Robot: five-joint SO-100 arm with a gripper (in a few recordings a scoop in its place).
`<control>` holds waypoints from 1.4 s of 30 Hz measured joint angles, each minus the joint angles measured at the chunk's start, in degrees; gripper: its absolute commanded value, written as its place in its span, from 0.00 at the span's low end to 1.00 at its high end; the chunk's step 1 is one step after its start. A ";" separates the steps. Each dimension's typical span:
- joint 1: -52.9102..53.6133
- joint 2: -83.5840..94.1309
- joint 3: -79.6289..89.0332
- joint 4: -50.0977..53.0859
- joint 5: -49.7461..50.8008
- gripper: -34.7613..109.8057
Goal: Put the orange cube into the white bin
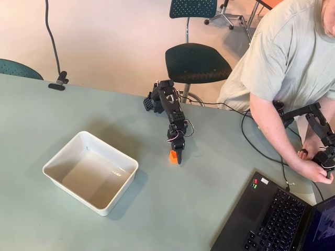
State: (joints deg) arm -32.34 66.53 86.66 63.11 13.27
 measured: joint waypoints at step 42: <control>4.04 0.09 -0.53 0.35 0.00 0.46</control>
State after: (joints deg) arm -28.30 66.62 86.13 63.46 13.27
